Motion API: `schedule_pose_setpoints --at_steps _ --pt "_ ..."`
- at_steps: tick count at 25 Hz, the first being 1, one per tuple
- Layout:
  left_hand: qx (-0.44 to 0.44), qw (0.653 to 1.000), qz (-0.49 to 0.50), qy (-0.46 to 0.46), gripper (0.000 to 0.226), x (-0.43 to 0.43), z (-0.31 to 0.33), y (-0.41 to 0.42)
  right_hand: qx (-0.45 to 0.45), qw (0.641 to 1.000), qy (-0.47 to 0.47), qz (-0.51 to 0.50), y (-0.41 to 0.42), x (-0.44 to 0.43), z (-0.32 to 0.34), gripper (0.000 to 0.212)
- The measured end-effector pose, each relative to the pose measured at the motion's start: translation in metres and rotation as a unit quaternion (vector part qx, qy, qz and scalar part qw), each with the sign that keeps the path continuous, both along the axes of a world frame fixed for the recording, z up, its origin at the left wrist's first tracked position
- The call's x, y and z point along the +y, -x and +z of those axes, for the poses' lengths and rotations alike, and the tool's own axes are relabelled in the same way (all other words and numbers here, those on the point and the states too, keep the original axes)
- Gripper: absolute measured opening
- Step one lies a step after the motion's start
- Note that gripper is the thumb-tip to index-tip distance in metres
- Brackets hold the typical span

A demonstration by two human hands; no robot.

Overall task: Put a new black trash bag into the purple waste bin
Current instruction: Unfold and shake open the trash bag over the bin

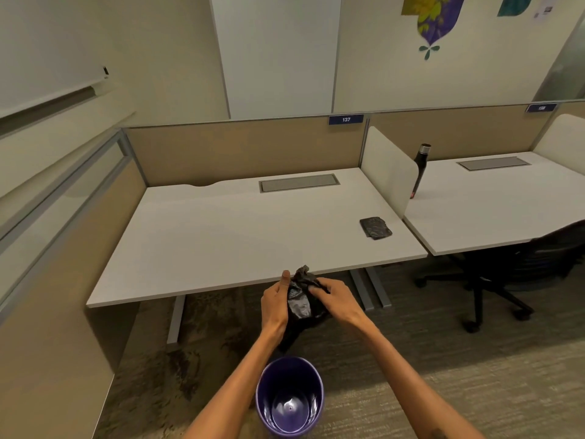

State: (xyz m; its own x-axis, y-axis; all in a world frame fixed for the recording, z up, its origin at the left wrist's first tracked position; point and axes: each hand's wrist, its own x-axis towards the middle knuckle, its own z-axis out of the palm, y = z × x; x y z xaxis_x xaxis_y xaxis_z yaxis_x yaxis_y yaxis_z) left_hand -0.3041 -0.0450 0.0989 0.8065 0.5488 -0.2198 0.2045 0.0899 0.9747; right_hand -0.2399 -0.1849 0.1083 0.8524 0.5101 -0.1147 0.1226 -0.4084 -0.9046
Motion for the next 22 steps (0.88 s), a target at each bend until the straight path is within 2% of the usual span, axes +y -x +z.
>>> schedule_pose_setpoints --at_steps 3,6,7,8,9,11,13,15,18,22 --pt "0.016 0.996 -0.014 -0.092 0.054 0.019 -0.016 0.01 0.035 0.996 -0.025 -0.075 -0.012 -0.007 -0.005 0.018" --pt "0.146 0.96 -0.033 -0.235 0.027 0.045 -0.041 0.024 0.113 0.982 -0.087 -0.123 -0.016 -0.011 0.0 0.014" --pt "0.204 0.941 -0.027 -0.268 0.028 0.049 -0.046 0.029 0.129 0.978 -0.102 -0.127 -0.016 -0.011 0.002 0.013" --pt "0.245 0.927 -0.015 -0.284 0.039 0.051 -0.048 0.031 0.142 0.974 -0.118 -0.13 -0.015 -0.009 0.003 0.012" --pt "0.25 0.924 0.001 -0.288 0.048 0.05 -0.049 0.032 0.152 0.97 -0.133 -0.133 -0.014 -0.007 0.004 0.013" --pt "0.165 0.946 0.001 -0.28 0.05 0.046 -0.04 0.029 0.159 0.965 -0.154 -0.143 -0.01 0.002 0.003 0.018" --pt "0.054 0.969 -0.062 -0.234 0.044 0.036 -0.023 0.026 0.159 0.962 -0.169 -0.141 -0.007 0.013 0.003 0.024" --pt "-0.004 0.976 -0.134 -0.171 0.044 0.021 0.0 0.023 0.169 0.96 -0.186 -0.124 -0.002 0.024 0.005 0.03" --pt "-0.052 0.978 -0.151 -0.137 0.045 0.007 0.012 0.016 0.186 0.958 -0.186 -0.113 0.002 0.034 0.008 0.031" --pt "-0.057 0.988 -0.082 -0.115 0.018 0.023 0.0 0.014 0.177 0.958 -0.2 -0.108 -0.003 0.03 0.01 0.04"
